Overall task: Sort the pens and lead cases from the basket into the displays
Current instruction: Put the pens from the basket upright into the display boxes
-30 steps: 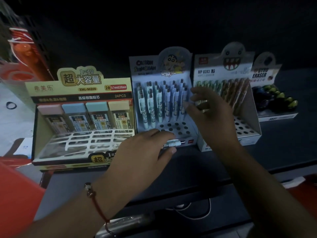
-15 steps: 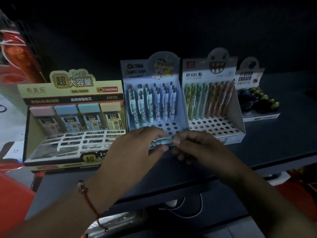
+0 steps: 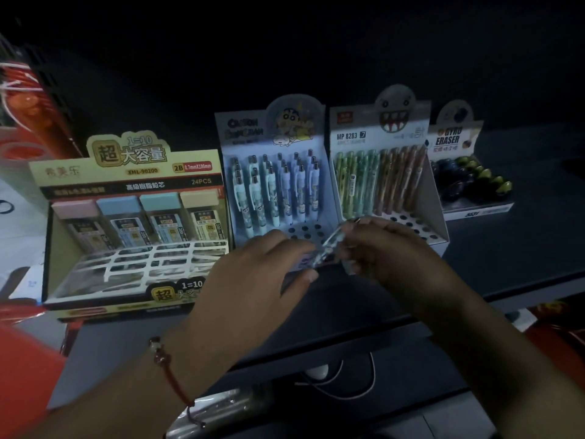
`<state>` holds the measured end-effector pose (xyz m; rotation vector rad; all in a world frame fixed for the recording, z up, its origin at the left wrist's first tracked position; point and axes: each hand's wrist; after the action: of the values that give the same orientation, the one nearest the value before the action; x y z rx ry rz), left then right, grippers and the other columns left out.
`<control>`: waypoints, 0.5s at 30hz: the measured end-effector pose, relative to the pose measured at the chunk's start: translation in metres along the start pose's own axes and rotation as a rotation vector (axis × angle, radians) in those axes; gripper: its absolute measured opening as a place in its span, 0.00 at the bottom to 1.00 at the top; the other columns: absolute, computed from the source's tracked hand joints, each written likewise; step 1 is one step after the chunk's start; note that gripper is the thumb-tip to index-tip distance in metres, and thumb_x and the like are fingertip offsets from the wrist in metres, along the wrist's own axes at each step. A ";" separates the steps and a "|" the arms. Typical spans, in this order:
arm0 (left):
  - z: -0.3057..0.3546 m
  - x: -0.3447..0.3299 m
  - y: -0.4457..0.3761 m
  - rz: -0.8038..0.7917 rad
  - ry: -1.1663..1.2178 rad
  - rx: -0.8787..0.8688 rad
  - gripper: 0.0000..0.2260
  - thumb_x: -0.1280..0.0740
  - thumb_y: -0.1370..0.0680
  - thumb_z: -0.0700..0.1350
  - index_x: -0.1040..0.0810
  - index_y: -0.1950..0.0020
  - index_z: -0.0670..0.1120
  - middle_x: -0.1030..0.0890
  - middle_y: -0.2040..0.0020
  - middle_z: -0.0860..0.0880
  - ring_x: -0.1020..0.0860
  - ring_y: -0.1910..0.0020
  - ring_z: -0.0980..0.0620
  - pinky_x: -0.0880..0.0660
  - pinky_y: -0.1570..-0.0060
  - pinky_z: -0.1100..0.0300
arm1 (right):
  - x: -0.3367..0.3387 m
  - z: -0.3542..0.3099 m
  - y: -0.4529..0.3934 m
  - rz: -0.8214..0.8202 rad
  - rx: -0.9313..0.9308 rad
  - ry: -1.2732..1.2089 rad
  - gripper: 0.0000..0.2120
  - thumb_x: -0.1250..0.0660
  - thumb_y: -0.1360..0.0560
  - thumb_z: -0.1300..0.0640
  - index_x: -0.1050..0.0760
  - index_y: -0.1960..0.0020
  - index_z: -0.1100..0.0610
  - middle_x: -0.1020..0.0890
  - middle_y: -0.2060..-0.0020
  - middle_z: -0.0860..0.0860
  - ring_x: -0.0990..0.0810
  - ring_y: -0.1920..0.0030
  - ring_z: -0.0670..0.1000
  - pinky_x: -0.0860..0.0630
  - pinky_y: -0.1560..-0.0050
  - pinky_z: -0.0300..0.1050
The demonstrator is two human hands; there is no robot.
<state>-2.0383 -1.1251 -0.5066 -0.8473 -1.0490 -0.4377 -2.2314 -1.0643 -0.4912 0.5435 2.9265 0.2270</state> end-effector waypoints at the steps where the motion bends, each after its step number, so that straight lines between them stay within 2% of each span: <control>1: 0.001 0.001 0.001 -0.014 -0.027 -0.005 0.17 0.42 0.21 0.60 0.26 0.36 0.56 0.23 0.48 0.57 0.23 0.52 0.55 0.27 0.56 0.61 | 0.003 -0.003 -0.002 0.037 0.017 -0.040 0.05 0.32 0.23 0.60 0.20 0.57 0.56 0.17 0.63 0.52 0.19 0.62 0.49 0.25 0.63 0.41; 5: 0.010 0.003 0.007 -0.077 -0.095 -0.030 0.22 0.46 0.21 0.63 0.28 0.33 0.54 0.24 0.45 0.56 0.25 0.48 0.53 0.26 0.49 0.57 | 0.018 -0.015 -0.004 0.148 0.139 -0.050 0.06 0.35 0.20 0.57 0.20 0.52 0.56 0.18 0.61 0.51 0.19 0.59 0.49 0.24 0.56 0.42; 8: 0.013 0.002 0.011 -0.109 -0.133 -0.029 0.23 0.47 0.21 0.64 0.29 0.31 0.55 0.24 0.41 0.55 0.26 0.44 0.52 0.27 0.44 0.55 | 0.018 -0.019 -0.006 0.182 0.270 -0.081 0.08 0.35 0.20 0.55 0.23 0.58 0.53 0.20 0.64 0.48 0.20 0.60 0.46 0.25 0.55 0.43; 9: 0.012 0.001 0.012 -0.126 -0.145 -0.026 0.24 0.48 0.21 0.64 0.30 0.31 0.55 0.24 0.40 0.55 0.26 0.43 0.52 0.28 0.43 0.55 | 0.015 -0.020 -0.008 0.208 0.309 -0.083 0.07 0.34 0.20 0.55 0.23 0.57 0.53 0.19 0.63 0.47 0.19 0.59 0.46 0.24 0.54 0.43; 10: 0.011 0.000 0.012 -0.146 -0.151 -0.024 0.24 0.48 0.22 0.65 0.30 0.31 0.55 0.25 0.39 0.54 0.26 0.42 0.52 0.28 0.41 0.55 | 0.011 -0.020 -0.009 0.234 0.344 -0.073 0.06 0.34 0.21 0.55 0.21 0.54 0.55 0.17 0.60 0.48 0.17 0.57 0.46 0.21 0.54 0.42; 13: 0.010 0.000 0.012 -0.208 -0.138 -0.011 0.25 0.49 0.22 0.65 0.33 0.28 0.56 0.28 0.35 0.55 0.29 0.37 0.52 0.32 0.37 0.55 | -0.005 -0.019 -0.015 0.256 0.467 0.017 0.10 0.34 0.20 0.56 0.20 0.46 0.61 0.15 0.53 0.51 0.16 0.53 0.47 0.21 0.55 0.38; 15: 0.007 -0.002 0.013 -0.227 -0.140 -0.008 0.25 0.47 0.22 0.64 0.36 0.26 0.57 0.31 0.33 0.55 0.32 0.34 0.52 0.35 0.33 0.55 | -0.018 -0.017 -0.019 0.250 0.538 0.098 0.08 0.34 0.20 0.57 0.19 0.45 0.59 0.15 0.53 0.51 0.16 0.52 0.48 0.20 0.55 0.37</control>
<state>-2.0349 -1.1115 -0.5114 -0.7775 -1.2805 -0.5801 -2.2242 -1.0904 -0.4757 0.9960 2.9945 -0.5384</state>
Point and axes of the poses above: each hand's wrist, its own y-axis away from the middle knuckle, its own x-axis out of the back of the hand, z = x × y
